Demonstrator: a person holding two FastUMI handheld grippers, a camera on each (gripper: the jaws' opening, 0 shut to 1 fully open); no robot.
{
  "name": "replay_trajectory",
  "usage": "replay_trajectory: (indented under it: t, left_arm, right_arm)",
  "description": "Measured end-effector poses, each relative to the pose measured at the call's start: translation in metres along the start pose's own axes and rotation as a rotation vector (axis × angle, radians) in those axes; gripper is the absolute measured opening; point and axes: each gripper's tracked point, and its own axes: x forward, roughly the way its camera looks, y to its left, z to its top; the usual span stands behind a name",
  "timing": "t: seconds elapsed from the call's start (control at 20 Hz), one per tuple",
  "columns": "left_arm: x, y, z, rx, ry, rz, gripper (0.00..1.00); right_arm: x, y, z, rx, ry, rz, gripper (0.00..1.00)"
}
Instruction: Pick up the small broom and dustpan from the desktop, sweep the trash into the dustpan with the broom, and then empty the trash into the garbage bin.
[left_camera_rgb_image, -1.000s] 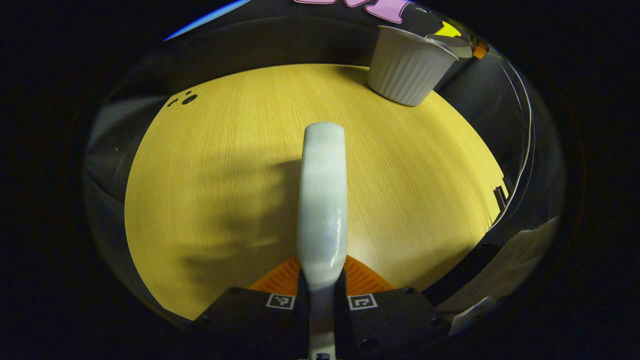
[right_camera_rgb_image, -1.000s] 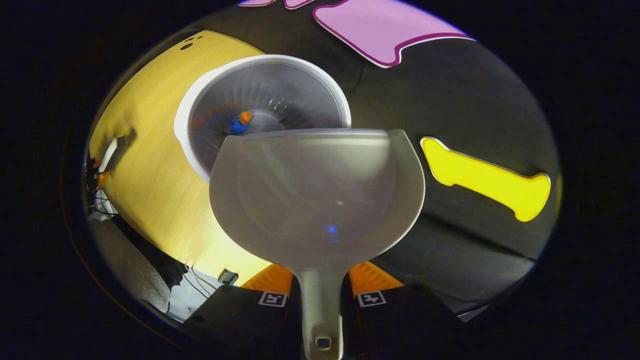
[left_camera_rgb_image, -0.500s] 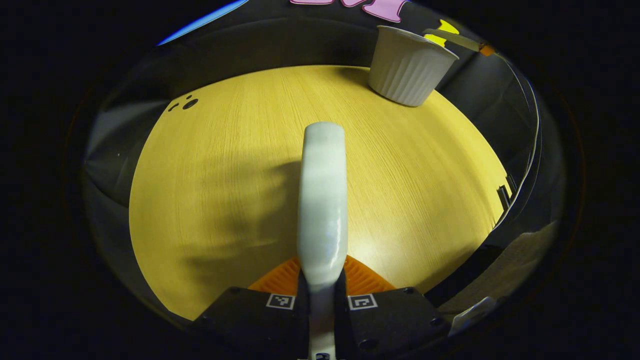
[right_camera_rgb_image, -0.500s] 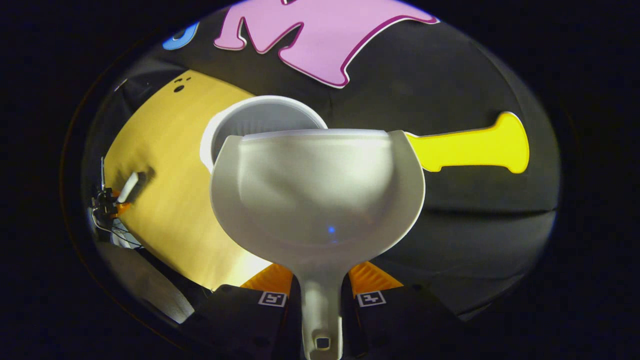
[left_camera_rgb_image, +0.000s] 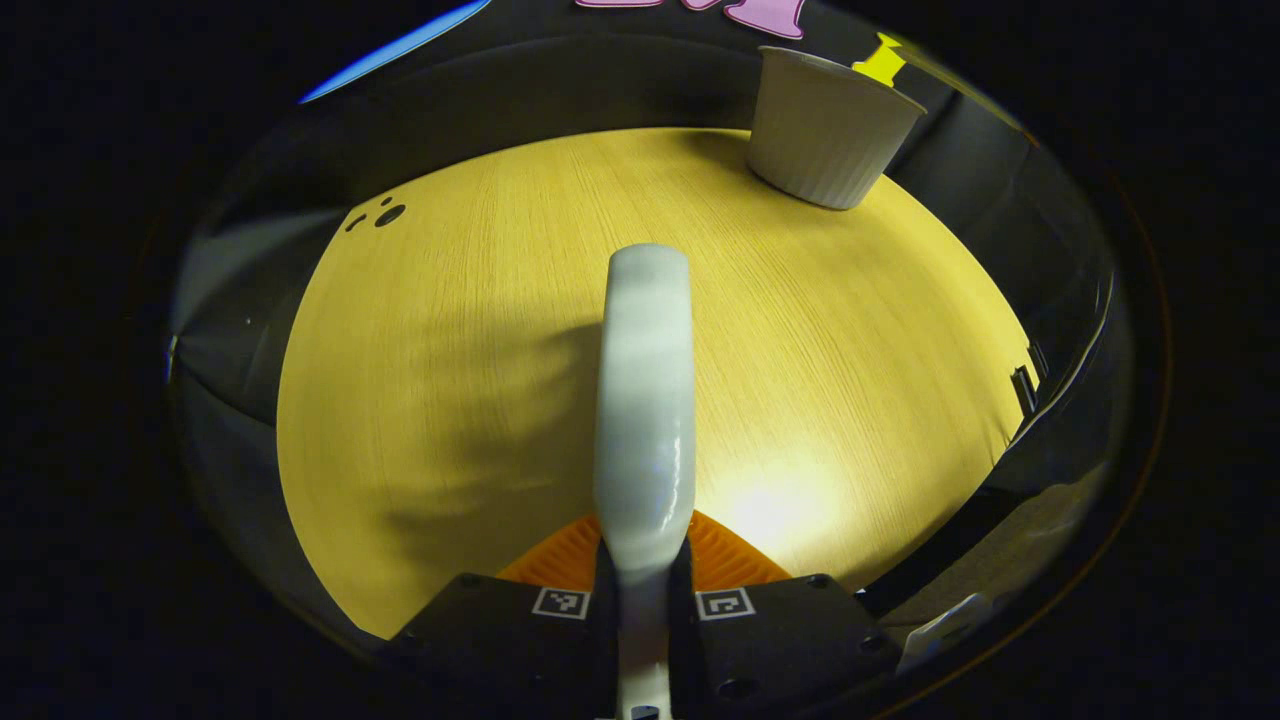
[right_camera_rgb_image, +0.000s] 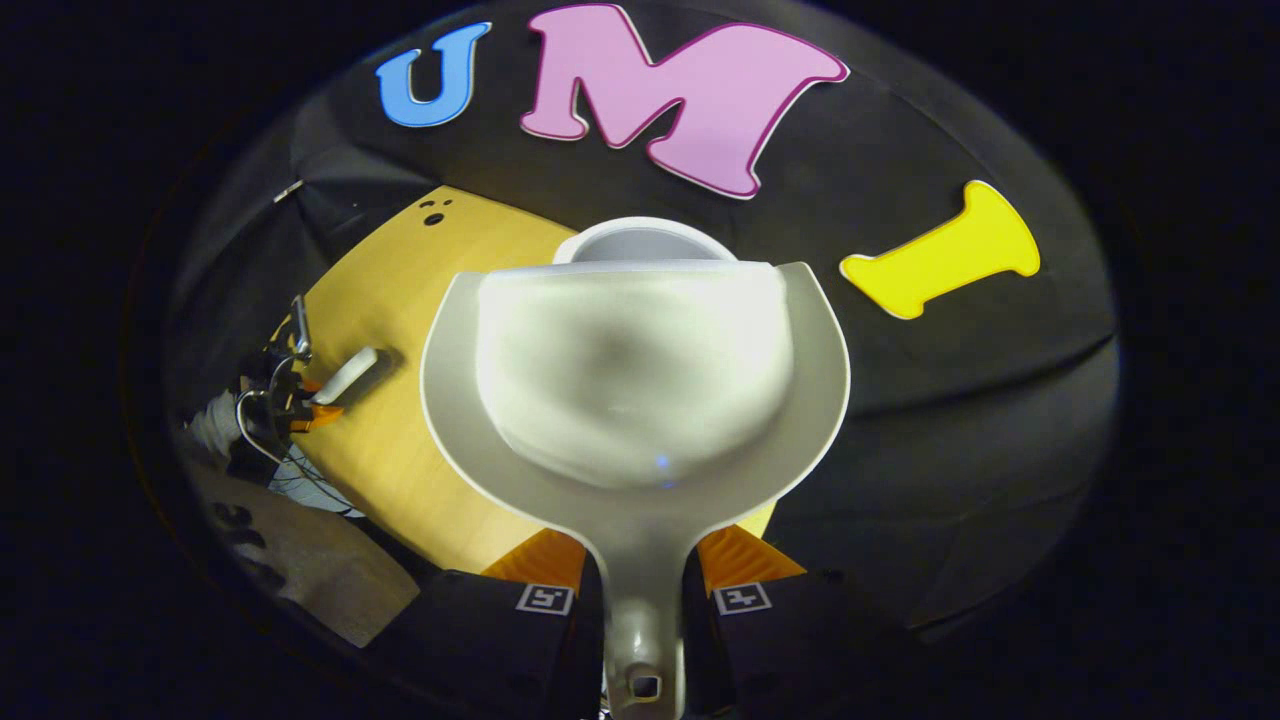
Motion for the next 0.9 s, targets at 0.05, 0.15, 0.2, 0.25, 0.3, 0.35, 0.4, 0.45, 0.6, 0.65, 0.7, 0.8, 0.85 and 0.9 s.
replay_trajectory:
  t: [0.05, 0.15, 0.2, 0.25, 0.3, 0.35, 0.4, 0.45, 0.6, 0.65, 0.7, 0.8, 0.85, 0.9]
  left_arm:
    - [-0.001, 0.0, 0.001, 0.002, 0.002, 0.009, 0.22]
    - [-0.001, 0.0, 0.0, 0.004, 0.011, 0.018, 0.24]
    - [0.0, 0.0, 0.0, 0.003, 0.014, 0.02, 0.24]
    - [0.0, 0.001, -0.001, 0.002, 0.017, 0.023, 0.24]
    - [0.001, 0.001, -0.001, 0.001, 0.02, 0.026, 0.24]
    - [0.001, 0.001, -0.001, 0.003, 0.022, 0.031, 0.24]
    - [0.001, 0.001, -0.001, 0.004, 0.025, 0.037, 0.24]
    - [0.001, 0.002, -0.002, 0.006, 0.028, 0.045, 0.24]
    - [0.001, 0.001, -0.002, 0.0, 0.033, 0.054, 0.24]
    - [0.0, 0.001, -0.002, -0.001, 0.034, 0.054, 0.24]
    - [0.0, 0.002, -0.002, 0.001, 0.036, 0.058, 0.24]
    - [0.002, 0.003, -0.004, 0.008, 0.042, 0.069, 0.24]
    - [0.002, 0.003, -0.004, 0.007, 0.049, 0.073, 0.24]
    - [0.002, 0.003, -0.004, 0.005, 0.054, 0.077, 0.24]
  right_arm:
    - [0.003, 0.015, -0.011, 0.01, -0.002, 0.021, 0.36]
    - [0.013, 0.043, -0.036, 0.018, 0.011, 0.056, 0.36]
    - [0.02, 0.057, -0.05, 0.024, 0.021, 0.075, 0.36]
    - [0.028, 0.07, -0.062, 0.035, 0.031, 0.093, 0.36]
    - [0.037, 0.085, -0.076, 0.043, 0.045, 0.119, 0.36]
    - [0.047, 0.1, -0.088, 0.054, 0.056, 0.132, 0.36]
    - [0.058, 0.112, -0.101, 0.059, 0.07, 0.143, 0.36]
    - [0.07, 0.123, -0.112, 0.066, 0.084, 0.146, 0.36]
    - [0.106, 0.149, -0.147, 0.091, 0.139, 0.155, 0.39]
    - [0.119, 0.158, -0.158, 0.098, 0.154, 0.159, 0.34]
    - [0.131, 0.166, -0.166, 0.103, 0.161, 0.16, 0.36]
    - [0.153, 0.175, -0.174, 0.113, 0.164, 0.153, 0.38]
    - [0.163, 0.179, -0.177, 0.126, 0.16, 0.146, 0.37]
    - [0.173, 0.182, -0.179, 0.149, 0.153, 0.142, 0.36]
